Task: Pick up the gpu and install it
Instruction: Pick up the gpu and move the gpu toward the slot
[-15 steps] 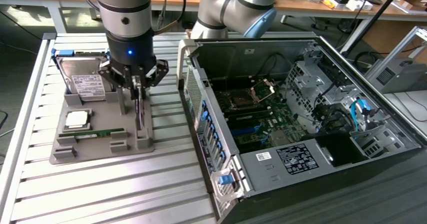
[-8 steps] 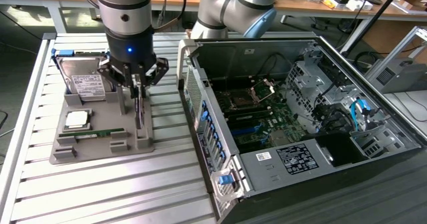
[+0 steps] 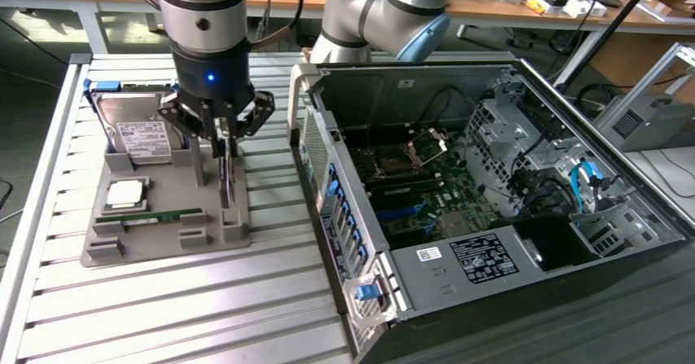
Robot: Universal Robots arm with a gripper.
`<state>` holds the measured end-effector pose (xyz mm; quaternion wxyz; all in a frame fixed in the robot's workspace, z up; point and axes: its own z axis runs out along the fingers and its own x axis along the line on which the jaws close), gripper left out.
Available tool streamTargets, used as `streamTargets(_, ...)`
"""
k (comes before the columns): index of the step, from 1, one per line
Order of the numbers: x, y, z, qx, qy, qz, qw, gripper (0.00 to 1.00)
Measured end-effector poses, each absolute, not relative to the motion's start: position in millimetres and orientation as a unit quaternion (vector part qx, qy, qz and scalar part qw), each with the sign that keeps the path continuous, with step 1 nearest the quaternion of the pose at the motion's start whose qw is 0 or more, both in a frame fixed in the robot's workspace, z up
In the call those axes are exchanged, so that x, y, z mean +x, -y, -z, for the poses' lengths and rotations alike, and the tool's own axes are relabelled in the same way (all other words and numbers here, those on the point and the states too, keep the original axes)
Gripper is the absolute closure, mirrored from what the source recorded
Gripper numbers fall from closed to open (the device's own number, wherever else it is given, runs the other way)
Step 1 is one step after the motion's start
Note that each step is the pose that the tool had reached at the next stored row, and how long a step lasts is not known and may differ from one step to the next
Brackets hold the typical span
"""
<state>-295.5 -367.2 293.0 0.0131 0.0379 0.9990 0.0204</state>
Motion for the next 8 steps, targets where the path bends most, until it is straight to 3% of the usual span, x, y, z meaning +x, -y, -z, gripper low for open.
streamTargets(8, -295.5, 367.2, -298.5, 0.038, -0.999, -0.02, 0.013, 0.73)
